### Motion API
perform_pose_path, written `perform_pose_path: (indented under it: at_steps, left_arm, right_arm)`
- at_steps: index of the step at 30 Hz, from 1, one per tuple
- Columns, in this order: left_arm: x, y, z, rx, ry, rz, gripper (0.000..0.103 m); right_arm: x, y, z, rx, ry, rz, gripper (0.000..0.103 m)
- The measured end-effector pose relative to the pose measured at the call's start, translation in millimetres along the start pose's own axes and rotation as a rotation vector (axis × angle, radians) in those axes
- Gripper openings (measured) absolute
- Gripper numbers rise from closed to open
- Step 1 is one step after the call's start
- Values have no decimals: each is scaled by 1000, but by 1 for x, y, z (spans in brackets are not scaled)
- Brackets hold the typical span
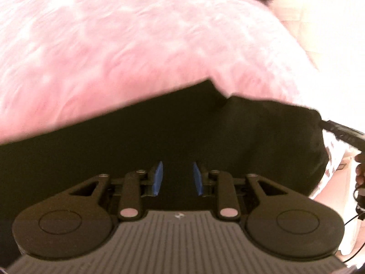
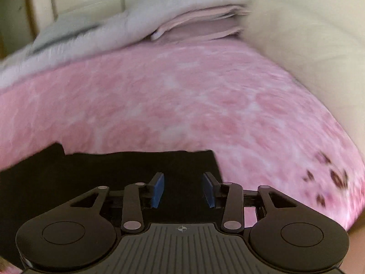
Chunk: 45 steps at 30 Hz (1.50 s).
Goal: Fold clothes
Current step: 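Open both tools and raise them above the folded pants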
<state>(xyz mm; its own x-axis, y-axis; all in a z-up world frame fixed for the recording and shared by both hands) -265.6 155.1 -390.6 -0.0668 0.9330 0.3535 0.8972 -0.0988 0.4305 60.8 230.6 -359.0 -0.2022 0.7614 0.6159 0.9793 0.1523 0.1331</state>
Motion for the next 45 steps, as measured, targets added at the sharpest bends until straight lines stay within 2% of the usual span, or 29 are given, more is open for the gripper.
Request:
perform_pose_path:
  at_steps: [3, 7, 10, 15, 17, 18, 20, 21, 25, 28, 30, 31, 32, 33, 35, 38, 40, 42, 45]
  left_arm:
    - [35, 1, 16, -27, -12, 36, 27]
    - [66, 3, 43, -85, -54, 67, 28]
    - [84, 2, 63, -119, -87, 67, 28]
    - [95, 0, 92, -211, -171, 5, 31]
    - [95, 1, 102, -228, -203, 11, 29]
    - [95, 2, 104, -250, -210, 15, 20]
    - [93, 3, 104, -292, -212, 21, 8]
    - [94, 1, 101, -299, -190, 17, 1]
    - [100, -16, 82, -328, -25, -59, 0]
    - [90, -19, 94, -290, 8, -29, 1]
    - [85, -17, 106, -249, 23, 15, 5]
    - [84, -16, 111, -233, 27, 22, 6]
    - [86, -16, 110, -222, 39, 23, 8]
    - [90, -18, 102, -211, 72, 20, 10]
    - [100, -21, 76, -162, 181, 42, 11]
    - [97, -30, 30, -74, 277, 75, 11]
    - [77, -38, 2, -40, 287, 84, 11]
    - [43, -45, -19, -15, 277, 81, 11]
    - [-28, -62, -36, 45, 208, 20, 11]
  right_arm:
    - [11, 11, 21, -43, -14, 55, 42]
    - [20, 36, 49, -23, -111, 267, 43]
    - [19, 52, 60, 28, -161, 425, 43]
    - [18, 67, 72, 128, -250, 632, 43]
    - [18, 69, 73, 143, -280, 647, 43]
    - [19, 68, 72, 160, -284, 641, 43]
    - [22, 65, 71, 174, -281, 587, 22]
    - [25, 64, 67, 162, -256, 552, 17]
    - [24, 73, 57, 28, -153, 515, 10]
    - [6, 80, 67, -33, -143, 565, 9]
    - [-2, 77, 77, -102, -141, 520, 5]
    - [-5, 79, 83, -166, -150, 516, 3]
    - [-9, 81, 88, -193, -174, 533, 4]
    - [-9, 85, 88, -183, -179, 579, 4]
    - [-2, 94, 71, -168, -100, 647, 4]
    - [7, 96, 32, -234, -14, 589, 12]
    - [6, 80, 2, -219, 37, 490, 18]
    - [-5, 58, -22, -188, 51, 379, 24]
    - [-53, 20, -35, -137, -14, 193, 30]
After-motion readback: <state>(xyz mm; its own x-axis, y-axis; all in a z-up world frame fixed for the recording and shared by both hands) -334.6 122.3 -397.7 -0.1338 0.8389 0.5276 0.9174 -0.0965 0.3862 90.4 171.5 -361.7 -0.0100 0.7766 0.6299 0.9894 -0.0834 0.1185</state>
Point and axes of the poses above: each gripper's, at about its wrist camera, not at the fingertips, and z roughly the way its jaws point, y to its right, x to its top, the point moved 7 cm from there along z, roughly the way its jaws point, and after that the axes turned 7 degrees about -x, right-handed, at the moved point
